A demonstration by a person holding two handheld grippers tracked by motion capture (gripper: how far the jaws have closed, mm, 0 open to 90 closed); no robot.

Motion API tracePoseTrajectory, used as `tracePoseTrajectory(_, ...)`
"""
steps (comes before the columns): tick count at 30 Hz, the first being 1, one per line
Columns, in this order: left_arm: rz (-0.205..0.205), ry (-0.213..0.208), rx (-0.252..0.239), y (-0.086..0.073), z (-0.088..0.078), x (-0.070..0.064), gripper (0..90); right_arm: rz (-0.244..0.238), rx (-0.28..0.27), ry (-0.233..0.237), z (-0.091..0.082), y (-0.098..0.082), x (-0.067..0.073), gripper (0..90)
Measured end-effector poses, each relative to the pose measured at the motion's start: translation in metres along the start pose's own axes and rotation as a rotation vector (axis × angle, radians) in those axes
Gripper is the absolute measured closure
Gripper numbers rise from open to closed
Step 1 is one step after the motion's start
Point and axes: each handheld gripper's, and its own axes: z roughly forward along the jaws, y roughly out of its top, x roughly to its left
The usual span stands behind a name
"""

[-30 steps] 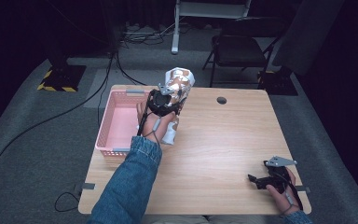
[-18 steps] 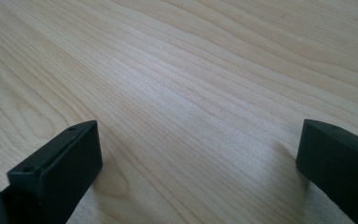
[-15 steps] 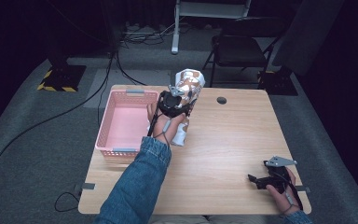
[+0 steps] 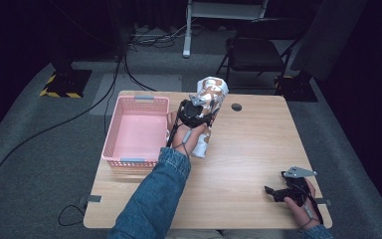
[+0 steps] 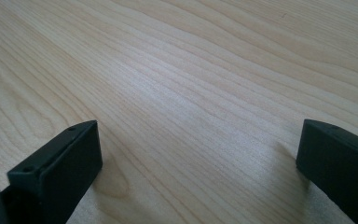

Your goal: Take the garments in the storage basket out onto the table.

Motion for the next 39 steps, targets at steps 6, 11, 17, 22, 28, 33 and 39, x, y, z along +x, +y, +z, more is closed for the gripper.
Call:
tracePoseTrajectory(6,0.006,-0.007,0.007,-0.001,0.008,-0.007,59.1,0.000,0.000,0.000,0.000,0.000,0.000,0.0)
tracePoseTrajectory(11,0.026,0.003,0.006,-0.003,0.013,-0.013,59.0,0.000,0.000,0.000,0.000,0.000,0.000,0.0)
tracePoseTrajectory(17,0.030,-0.004,0.007,-0.006,0.021,-0.020,58.9,0.001,0.000,0.000,0.000,0.000,0.000,0.0)
tracePoseTrajectory(22,0.025,-0.008,0.007,-0.009,0.029,-0.024,58.9,0.000,0.000,0.000,0.000,0.000,0.000,0.0)
tracePoseTrajectory(28,0.001,-0.013,0.023,-0.017,0.039,-0.023,58.9,0.001,0.000,0.000,0.000,0.000,0.000,0.0)
tracePoseTrajectory(33,0.003,-0.007,0.051,-0.022,0.047,-0.024,58.9,0.000,0.000,0.000,0.000,0.000,0.000,0.0)
tracePoseTrajectory(39,0.024,-0.010,0.072,-0.025,0.054,-0.030,58.8,0.000,0.000,0.000,0.000,0.000,0.000,0.0)
